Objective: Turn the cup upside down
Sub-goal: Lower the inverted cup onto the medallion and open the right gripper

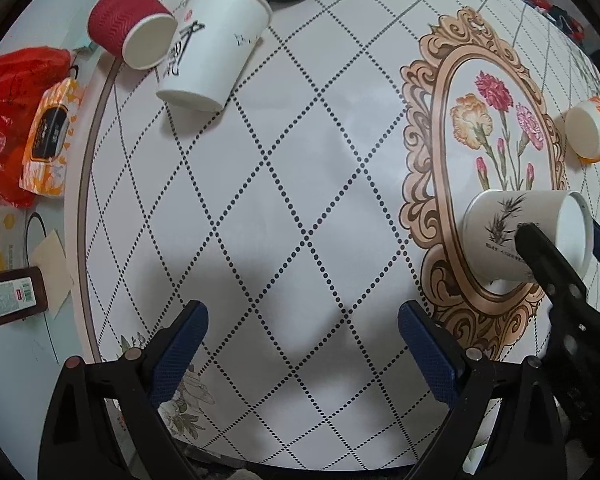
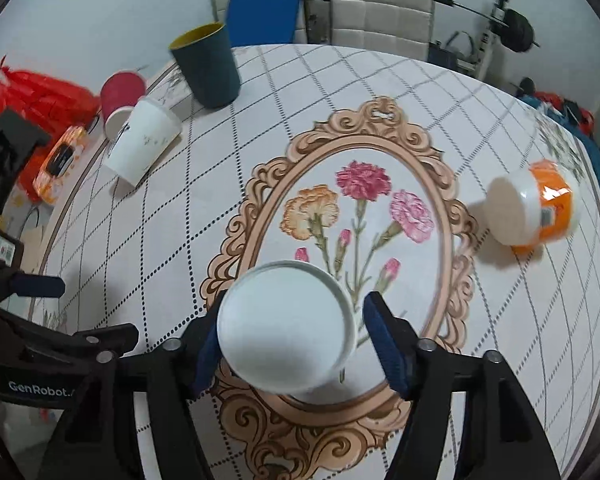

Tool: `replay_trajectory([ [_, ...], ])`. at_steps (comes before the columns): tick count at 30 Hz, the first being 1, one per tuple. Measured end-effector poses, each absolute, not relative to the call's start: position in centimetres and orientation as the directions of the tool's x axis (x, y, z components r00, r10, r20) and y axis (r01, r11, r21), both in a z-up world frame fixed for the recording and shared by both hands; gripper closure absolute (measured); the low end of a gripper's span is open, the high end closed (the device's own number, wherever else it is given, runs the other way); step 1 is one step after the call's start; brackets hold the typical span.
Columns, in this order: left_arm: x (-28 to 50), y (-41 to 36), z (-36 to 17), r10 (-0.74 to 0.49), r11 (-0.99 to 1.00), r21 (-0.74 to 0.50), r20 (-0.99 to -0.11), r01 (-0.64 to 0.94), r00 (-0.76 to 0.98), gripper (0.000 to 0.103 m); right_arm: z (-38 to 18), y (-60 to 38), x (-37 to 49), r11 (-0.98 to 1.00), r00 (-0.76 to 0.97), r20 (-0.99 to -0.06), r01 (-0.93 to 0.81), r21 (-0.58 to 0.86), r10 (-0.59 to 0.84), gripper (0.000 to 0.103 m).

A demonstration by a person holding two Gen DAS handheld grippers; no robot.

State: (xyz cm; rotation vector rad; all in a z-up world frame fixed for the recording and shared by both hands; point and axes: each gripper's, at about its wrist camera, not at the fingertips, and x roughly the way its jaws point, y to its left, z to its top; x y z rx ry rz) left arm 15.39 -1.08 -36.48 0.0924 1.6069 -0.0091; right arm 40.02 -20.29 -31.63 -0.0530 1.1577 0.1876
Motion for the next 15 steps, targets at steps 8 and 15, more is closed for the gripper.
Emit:
replay_trajectory([
  [8, 13.9, -2.0, -33.0, 0.046, 0.99, 0.052, -0.997, 0.131, 0.055, 0.006, -28.4, -23.2, 37.4, 0.999, 0.345, -0.937, -0.024, 0.045, 0.051, 0.008],
  [15, 11.7, -2.8, -28.5, 0.046, 0.98, 0.074, -0.987, 0.186, 0.152, 0.004, -25.1, -25.7, 32.9, 0.991, 0.308, -0.947, 0.126, -0.049, -0.086, 0.007],
])
